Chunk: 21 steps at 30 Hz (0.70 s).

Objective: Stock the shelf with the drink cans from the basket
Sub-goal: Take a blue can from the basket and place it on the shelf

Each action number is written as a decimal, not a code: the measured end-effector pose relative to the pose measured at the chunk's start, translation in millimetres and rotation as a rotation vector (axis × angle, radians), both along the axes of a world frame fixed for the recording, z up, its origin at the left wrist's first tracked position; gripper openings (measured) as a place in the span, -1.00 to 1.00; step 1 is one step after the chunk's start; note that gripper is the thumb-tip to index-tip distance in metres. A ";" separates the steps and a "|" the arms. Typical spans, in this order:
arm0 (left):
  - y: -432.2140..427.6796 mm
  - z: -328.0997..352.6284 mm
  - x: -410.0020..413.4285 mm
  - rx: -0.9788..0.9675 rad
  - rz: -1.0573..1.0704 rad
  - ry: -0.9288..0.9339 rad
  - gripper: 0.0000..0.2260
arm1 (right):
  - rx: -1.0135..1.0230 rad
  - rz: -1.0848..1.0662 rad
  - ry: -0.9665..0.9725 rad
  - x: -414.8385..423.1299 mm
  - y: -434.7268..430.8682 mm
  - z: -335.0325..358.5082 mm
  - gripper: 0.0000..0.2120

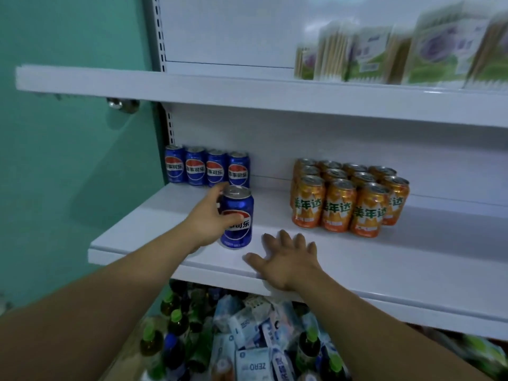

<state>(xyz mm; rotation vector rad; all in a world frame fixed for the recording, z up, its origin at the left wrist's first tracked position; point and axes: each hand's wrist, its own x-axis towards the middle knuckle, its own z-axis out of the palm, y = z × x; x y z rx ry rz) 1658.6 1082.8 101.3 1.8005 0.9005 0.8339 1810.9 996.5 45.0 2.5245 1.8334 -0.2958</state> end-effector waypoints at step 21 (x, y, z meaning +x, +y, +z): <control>70.2 -25.1 -36.1 0.068 0.179 0.003 -0.20 | -0.017 0.070 0.056 -26.4 35.1 -4.0 -0.17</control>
